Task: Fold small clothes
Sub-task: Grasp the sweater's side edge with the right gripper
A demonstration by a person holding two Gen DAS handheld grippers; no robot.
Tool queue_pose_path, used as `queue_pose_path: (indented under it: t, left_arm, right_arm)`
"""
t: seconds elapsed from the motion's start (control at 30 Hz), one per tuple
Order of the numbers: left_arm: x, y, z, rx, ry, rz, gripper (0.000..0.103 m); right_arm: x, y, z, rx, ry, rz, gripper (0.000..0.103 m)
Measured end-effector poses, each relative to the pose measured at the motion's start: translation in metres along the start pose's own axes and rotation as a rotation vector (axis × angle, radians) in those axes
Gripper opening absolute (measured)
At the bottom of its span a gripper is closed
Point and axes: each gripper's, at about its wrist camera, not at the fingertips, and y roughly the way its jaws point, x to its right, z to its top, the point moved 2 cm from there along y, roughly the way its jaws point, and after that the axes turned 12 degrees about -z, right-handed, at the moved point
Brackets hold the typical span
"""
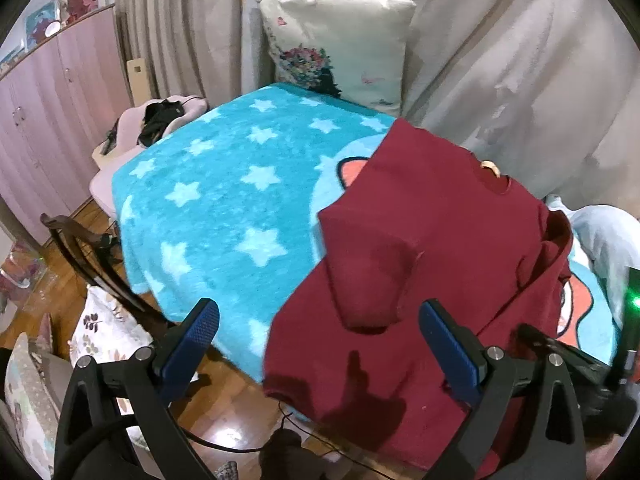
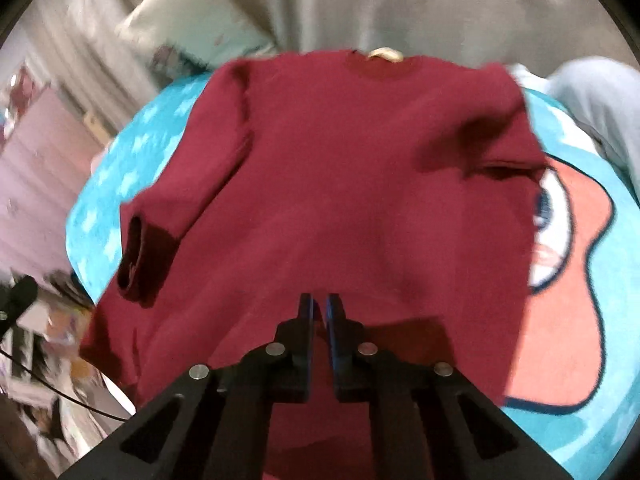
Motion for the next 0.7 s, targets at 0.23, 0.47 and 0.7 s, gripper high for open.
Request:
queue_pose_path:
  t: [0.23, 0.47, 0.7]
  left_arm:
    - [0.027, 0.003, 0.007, 0.02, 0.056, -0.05, 0.1]
    - [0.029, 0.006, 0.011, 0.025, 0.035, -0.037, 0.1]
    - [0.022, -0.003, 0.0, 0.027, 0.059, -0.004, 0.1]
  right_arm:
    - [0.131, -0.061, -0.002, 0.108, 0.215, -0.154, 0.002]
    - [0.2, -0.095, -0.025, 0.144, 0.362, -0.243, 0.028]
    - [0.073, -0.064, 0.007, 0.112, 0.108, 0.046, 0.063]
